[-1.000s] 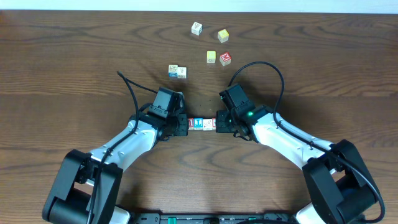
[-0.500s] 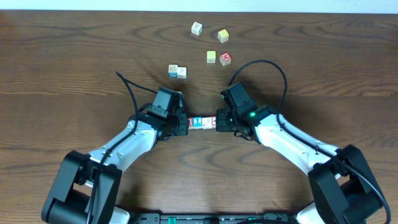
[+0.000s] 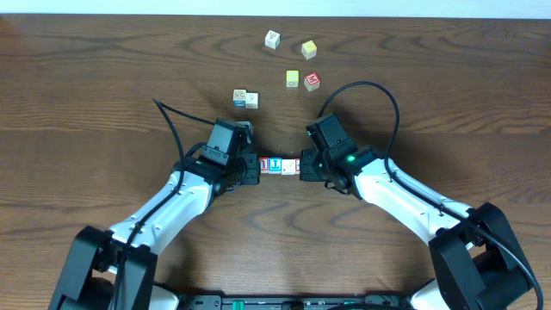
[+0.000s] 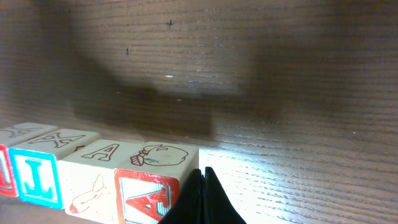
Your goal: Lift 4 blocks
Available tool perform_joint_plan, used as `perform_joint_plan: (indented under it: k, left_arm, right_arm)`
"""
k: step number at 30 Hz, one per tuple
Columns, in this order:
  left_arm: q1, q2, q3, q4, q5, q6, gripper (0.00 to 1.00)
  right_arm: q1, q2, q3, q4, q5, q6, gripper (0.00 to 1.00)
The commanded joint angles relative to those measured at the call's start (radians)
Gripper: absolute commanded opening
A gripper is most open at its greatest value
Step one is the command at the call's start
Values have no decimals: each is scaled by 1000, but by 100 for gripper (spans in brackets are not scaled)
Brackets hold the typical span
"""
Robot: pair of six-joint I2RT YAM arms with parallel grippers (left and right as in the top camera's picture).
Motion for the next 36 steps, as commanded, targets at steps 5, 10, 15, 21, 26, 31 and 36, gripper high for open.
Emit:
perform_joint_plan:
  k: [5, 10, 15, 21, 26, 31, 36]
  left_arm:
    - [-45, -29, 47, 27, 183, -15, 7]
    - [-50, -29, 47, 27, 183, -18, 7]
    - [-68, -29, 47, 27, 183, -18, 7]
    - [-72, -30, 49, 27, 183, -18, 7]
    - [-73, -30, 61, 27, 183, -25, 7]
    - [-73, -31, 69, 24, 184, -26, 7]
    - [-73, -36, 69, 15, 183, -25, 7]
  right_arm:
    - [51, -56, 21, 41, -215, 5, 1]
    - [51, -61, 21, 41, -213, 2, 1]
    - [51, -61, 22, 40, -216, 2, 1]
    - [51, -69, 22, 39, -216, 2, 1]
    - [51, -81, 22, 37, -216, 2, 1]
    - [51, -97, 22, 35, -216, 2, 1]
    - [51, -103, 22, 32, -216, 2, 1]
